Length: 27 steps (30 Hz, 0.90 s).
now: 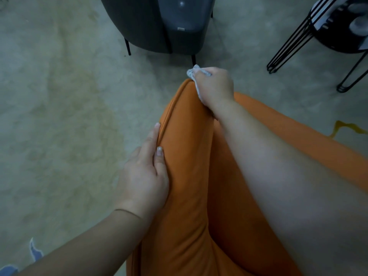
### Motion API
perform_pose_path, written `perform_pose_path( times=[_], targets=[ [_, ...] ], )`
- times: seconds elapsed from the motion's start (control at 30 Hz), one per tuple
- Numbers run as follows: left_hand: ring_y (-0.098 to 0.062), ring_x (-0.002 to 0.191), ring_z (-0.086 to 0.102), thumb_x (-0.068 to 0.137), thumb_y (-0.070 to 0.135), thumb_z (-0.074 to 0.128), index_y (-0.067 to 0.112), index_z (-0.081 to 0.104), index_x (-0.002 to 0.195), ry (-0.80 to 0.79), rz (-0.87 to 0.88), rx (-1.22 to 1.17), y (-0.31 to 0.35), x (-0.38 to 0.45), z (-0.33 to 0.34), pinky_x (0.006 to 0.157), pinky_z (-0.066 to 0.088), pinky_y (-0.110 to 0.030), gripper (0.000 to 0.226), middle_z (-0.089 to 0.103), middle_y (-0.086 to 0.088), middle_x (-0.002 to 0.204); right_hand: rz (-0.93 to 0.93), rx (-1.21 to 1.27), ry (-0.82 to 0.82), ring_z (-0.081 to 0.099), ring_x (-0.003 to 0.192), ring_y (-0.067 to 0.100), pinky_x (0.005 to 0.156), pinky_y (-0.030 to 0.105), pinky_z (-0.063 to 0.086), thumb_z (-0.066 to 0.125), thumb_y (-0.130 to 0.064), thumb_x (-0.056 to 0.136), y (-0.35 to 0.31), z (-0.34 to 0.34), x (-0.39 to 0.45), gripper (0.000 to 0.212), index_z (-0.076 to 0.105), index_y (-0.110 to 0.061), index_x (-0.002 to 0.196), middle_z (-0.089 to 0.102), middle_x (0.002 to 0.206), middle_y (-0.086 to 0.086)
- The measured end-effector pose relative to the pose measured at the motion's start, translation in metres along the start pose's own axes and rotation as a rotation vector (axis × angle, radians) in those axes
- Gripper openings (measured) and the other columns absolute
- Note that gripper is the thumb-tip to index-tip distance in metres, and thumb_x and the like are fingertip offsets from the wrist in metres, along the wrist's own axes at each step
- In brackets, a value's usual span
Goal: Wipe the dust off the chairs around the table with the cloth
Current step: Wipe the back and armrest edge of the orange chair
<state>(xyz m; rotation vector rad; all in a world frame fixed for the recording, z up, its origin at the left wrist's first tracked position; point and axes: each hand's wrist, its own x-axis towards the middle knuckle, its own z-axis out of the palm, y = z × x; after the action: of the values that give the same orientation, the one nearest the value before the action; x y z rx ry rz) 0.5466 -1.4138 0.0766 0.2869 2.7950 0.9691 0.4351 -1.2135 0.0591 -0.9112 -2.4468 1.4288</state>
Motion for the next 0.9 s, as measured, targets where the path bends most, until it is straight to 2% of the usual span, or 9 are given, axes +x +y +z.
perform_pose_path(
  times=[0.07,0.17,0.2,0.27,0.47,0.57,0.7,0.8,0.9],
  targets=[
    [-0.019,0.121,0.052,0.091,0.037,0.03,0.038,0.034,0.146,-0.007,0.0,-0.004,0.0,0.0,0.0,0.092,0.032,-0.018,0.055,0.055,0.001,0.137,-0.03,-0.029,-0.002,0.058,0.066,0.01,0.059,0.021,0.043,0.052,-0.035,0.094,0.0,0.0,-0.003,0.028,0.072,-0.018,0.087,0.064,0.068,-0.007],
    [-0.02,0.115,0.055,0.092,0.034,0.032,0.034,0.036,0.146,0.001,0.024,0.014,0.0,0.0,-0.002,0.088,0.032,-0.014,0.054,0.058,-0.001,0.134,-0.19,0.027,-0.015,0.063,0.103,0.016,0.092,0.03,0.047,0.056,-0.03,0.094,0.005,-0.001,-0.028,0.027,0.072,-0.014,0.109,0.072,0.103,0.001],
    [-0.019,0.116,0.055,0.092,0.033,0.032,0.033,0.037,0.146,0.006,0.029,0.012,0.0,0.001,-0.002,0.089,0.031,-0.012,0.054,0.057,-0.001,0.134,-0.241,0.041,-0.033,0.057,0.119,0.016,0.105,0.032,0.04,0.057,-0.028,0.094,0.006,-0.001,-0.039,0.03,0.068,-0.013,0.118,0.067,0.12,0.004],
    [-0.019,0.119,0.053,0.092,0.032,0.033,0.031,0.038,0.146,0.009,0.027,0.009,0.0,0.001,-0.001,0.091,0.028,-0.01,0.054,0.056,-0.001,0.136,-0.346,0.017,-0.065,0.044,0.134,0.017,0.117,0.033,0.022,0.057,-0.025,0.095,0.008,-0.001,-0.063,0.035,0.062,-0.01,0.126,0.057,0.136,0.005],
    [-0.021,0.122,0.052,0.093,0.033,0.032,0.031,0.038,0.146,0.0,0.024,-0.002,0.002,0.001,-0.002,0.092,0.033,-0.016,0.053,0.055,-0.003,0.138,-0.501,-0.084,-0.138,0.038,0.138,0.022,0.116,0.038,0.011,0.058,-0.023,0.094,0.014,-0.009,-0.12,0.032,0.064,-0.012,0.123,0.055,0.138,0.004],
    [-0.025,0.119,0.054,0.099,0.021,0.04,0.03,0.038,0.146,0.011,0.014,-0.006,0.002,0.002,-0.002,0.09,0.035,-0.019,0.047,0.057,-0.006,0.135,-0.538,-0.1,-0.196,0.036,0.139,0.02,0.117,0.039,0.011,0.058,-0.023,0.092,0.023,-0.017,-0.15,0.031,0.066,-0.014,0.121,0.055,0.137,0.001],
    [-0.027,0.12,0.053,0.099,0.018,0.042,0.028,0.039,0.146,0.024,0.034,0.0,0.002,0.001,-0.001,0.09,0.034,-0.022,0.047,0.055,-0.005,0.138,-0.424,-0.018,-0.243,0.033,0.139,0.011,0.118,0.038,0.012,0.057,-0.029,0.09,0.037,-0.03,-0.174,0.032,0.067,-0.02,0.119,0.051,0.134,-0.016],
    [-0.029,0.117,0.054,0.1,0.022,0.041,0.03,0.038,0.146,0.047,0.05,-0.032,0.0,0.001,0.001,0.084,0.032,-0.017,0.046,0.056,-0.005,0.136,-0.258,0.067,-0.069,0.048,0.128,0.005,0.113,0.025,0.031,0.059,-0.027,0.09,0.049,-0.04,-0.183,0.033,0.066,-0.018,0.121,0.056,0.129,-0.014],
    [-0.026,0.12,0.052,0.102,0.025,0.037,0.031,0.035,0.147,0.008,0.045,-0.087,-0.003,0.004,0.003,0.093,0.034,-0.022,0.046,0.054,-0.004,0.138,-0.106,0.07,0.07,0.052,0.117,0.001,0.099,0.002,0.031,0.061,-0.02,0.093,0.057,-0.043,-0.186,0.03,0.066,-0.014,0.122,0.06,0.126,-0.008]
  ],
)
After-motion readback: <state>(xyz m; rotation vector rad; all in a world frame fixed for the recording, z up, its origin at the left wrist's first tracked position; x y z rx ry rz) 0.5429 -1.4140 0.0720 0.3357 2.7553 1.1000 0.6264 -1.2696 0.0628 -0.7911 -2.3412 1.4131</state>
